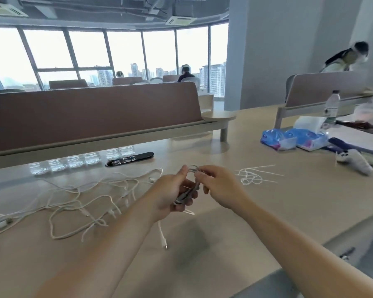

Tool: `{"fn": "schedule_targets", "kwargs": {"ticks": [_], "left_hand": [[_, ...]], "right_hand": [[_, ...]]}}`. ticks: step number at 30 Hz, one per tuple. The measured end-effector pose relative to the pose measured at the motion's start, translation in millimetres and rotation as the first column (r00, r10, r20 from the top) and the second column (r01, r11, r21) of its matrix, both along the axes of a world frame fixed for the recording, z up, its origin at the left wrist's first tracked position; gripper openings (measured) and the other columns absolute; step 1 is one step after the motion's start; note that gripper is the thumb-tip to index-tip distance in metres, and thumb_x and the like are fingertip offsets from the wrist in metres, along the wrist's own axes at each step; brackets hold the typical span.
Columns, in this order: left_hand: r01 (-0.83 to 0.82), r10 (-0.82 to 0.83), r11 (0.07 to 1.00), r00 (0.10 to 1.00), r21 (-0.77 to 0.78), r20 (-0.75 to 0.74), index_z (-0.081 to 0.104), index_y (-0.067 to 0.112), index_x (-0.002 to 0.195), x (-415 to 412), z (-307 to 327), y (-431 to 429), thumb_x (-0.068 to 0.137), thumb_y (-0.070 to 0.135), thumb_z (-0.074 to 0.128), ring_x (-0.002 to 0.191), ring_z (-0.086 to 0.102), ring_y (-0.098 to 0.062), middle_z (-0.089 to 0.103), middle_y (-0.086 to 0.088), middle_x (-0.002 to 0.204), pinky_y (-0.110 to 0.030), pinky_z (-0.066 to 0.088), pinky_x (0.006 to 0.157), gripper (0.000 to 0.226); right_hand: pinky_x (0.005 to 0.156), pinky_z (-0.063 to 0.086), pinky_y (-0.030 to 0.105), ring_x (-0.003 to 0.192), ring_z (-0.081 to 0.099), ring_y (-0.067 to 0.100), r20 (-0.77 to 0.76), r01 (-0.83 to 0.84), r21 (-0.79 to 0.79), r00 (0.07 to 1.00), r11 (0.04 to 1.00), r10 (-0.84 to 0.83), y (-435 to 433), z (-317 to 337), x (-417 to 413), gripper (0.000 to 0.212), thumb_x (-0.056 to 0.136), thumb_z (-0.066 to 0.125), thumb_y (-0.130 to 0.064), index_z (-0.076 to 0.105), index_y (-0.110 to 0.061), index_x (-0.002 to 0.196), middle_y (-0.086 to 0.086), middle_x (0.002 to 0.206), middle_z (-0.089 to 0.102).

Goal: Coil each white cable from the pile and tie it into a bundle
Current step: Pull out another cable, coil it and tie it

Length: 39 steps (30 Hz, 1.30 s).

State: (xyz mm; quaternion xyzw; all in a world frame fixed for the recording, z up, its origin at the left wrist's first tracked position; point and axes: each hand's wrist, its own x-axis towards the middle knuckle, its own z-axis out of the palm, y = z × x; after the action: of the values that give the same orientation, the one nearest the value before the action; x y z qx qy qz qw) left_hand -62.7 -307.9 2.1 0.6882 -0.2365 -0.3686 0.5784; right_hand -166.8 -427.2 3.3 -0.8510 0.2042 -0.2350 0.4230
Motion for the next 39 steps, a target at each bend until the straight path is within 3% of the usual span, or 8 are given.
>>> {"fn": "schedule_targets", "kwargs": {"ticks": [3,6,10,14,20,31,36,39], "left_hand": [[0.010,-0.010,1.000,0.999,-0.001,-0.032,0.065,-0.007,0.110,-1.4,-2.2,-31.3,0.104,0.055,0.038,0.053,0.054,-0.019,0.066,-0.013,0.074,-0.022,0.031,0.042,0.068],[0.049,-0.049,0.999,0.998,-0.002,-0.046,0.063,-0.005,0.107,-3.3,-2.8,-55.7,0.104,0.055,0.038,0.053,0.053,-0.019,0.064,-0.013,0.074,-0.022,0.032,0.040,0.066],[0.069,-0.068,0.998,0.997,0.014,-0.048,0.062,-0.002,0.105,-3.1,-8.3,-81.9,0.104,0.055,0.038,0.056,0.060,-0.022,0.063,-0.011,0.073,-0.021,0.035,0.040,0.062],[0.070,-0.068,0.997,0.997,0.043,-0.047,0.063,-0.002,0.102,-0.8,-16.1,-98.2,0.104,0.054,0.039,0.055,0.059,-0.023,0.063,-0.013,0.074,-0.022,0.036,0.041,0.062],[0.081,-0.077,0.996,0.992,0.037,-0.101,0.061,-0.009,0.112,4.6,-22.2,-108.6,0.103,0.055,0.040,0.052,0.053,-0.020,0.063,-0.014,0.074,-0.022,0.032,0.038,0.068],[0.075,-0.076,0.997,0.990,-0.009,-0.122,0.056,-0.015,0.121,8.6,-18.7,-102.8,0.104,0.055,0.037,0.054,0.054,-0.021,0.063,-0.017,0.077,-0.022,0.034,0.039,0.075],[0.061,-0.066,0.997,0.988,-0.036,-0.141,0.057,-0.013,0.121,9.3,-13.0,-93.7,0.104,0.055,0.037,0.056,0.054,-0.021,0.063,-0.017,0.081,-0.022,0.036,0.039,0.074],[0.044,-0.048,0.998,0.989,-0.036,-0.140,0.061,-0.011,0.118,10.8,-8.4,-86.0,0.104,0.055,0.037,0.058,0.056,-0.021,0.064,-0.017,0.083,-0.023,0.037,0.040,0.071]], "right_hand": [[0.056,0.038,0.026,0.052,0.049,0.010,-0.021,0.107,0.079,0.994,0.991,-0.106,-38.6,-12.5,-10.0,0.039,0.102,0.051,-0.040,0.071,-0.011,0.085,0.004,0.064,0.060],[0.053,0.040,0.024,0.056,0.052,0.013,-0.063,0.233,0.075,0.972,0.970,-0.228,-78.7,-29.5,-17.7,0.026,0.100,0.057,-0.026,0.070,-0.014,0.081,-0.001,0.063,0.060],[0.070,0.051,0.032,0.079,0.063,0.021,-0.157,0.259,-0.162,0.946,0.952,-0.283,-116.4,-53.8,-19.4,0.016,0.092,0.062,-0.014,0.069,-0.022,0.081,-0.001,0.086,0.068],[0.086,0.046,0.030,0.107,0.057,0.024,-0.275,0.098,-0.507,0.923,0.856,-0.269,-131.6,-70.1,-11.2,0.026,0.090,0.055,-0.014,0.074,-0.020,0.106,-0.001,0.112,0.063],[0.090,0.052,0.040,0.106,0.060,0.030,-0.366,-0.041,-0.739,0.862,0.672,-0.350,-138.3,-74.9,8.5,0.029,0.086,0.053,-0.006,0.073,-0.020,0.103,0.001,0.109,0.061],[0.085,0.054,0.044,0.101,0.062,0.032,-0.424,-0.160,-0.774,0.850,0.613,-0.314,-140.6,-74.0,13.1,0.023,0.088,0.052,-0.002,0.061,-0.013,0.107,0.005,0.111,0.058],[0.061,0.041,0.031,0.075,0.060,0.028,-0.262,0.053,-0.714,0.905,0.698,-0.336,-141.2,-57.8,10.9,0.016,0.093,0.048,-0.005,0.053,-0.018,0.099,0.004,0.092,0.063],[0.063,0.050,0.033,0.072,0.060,0.025,-0.164,0.230,-0.551,0.912,0.802,-0.375,-143.6,-45.2,15.1,0.017,0.095,0.042,-0.009,0.054,-0.021,0.093,0.003,0.082,0.066]]}}
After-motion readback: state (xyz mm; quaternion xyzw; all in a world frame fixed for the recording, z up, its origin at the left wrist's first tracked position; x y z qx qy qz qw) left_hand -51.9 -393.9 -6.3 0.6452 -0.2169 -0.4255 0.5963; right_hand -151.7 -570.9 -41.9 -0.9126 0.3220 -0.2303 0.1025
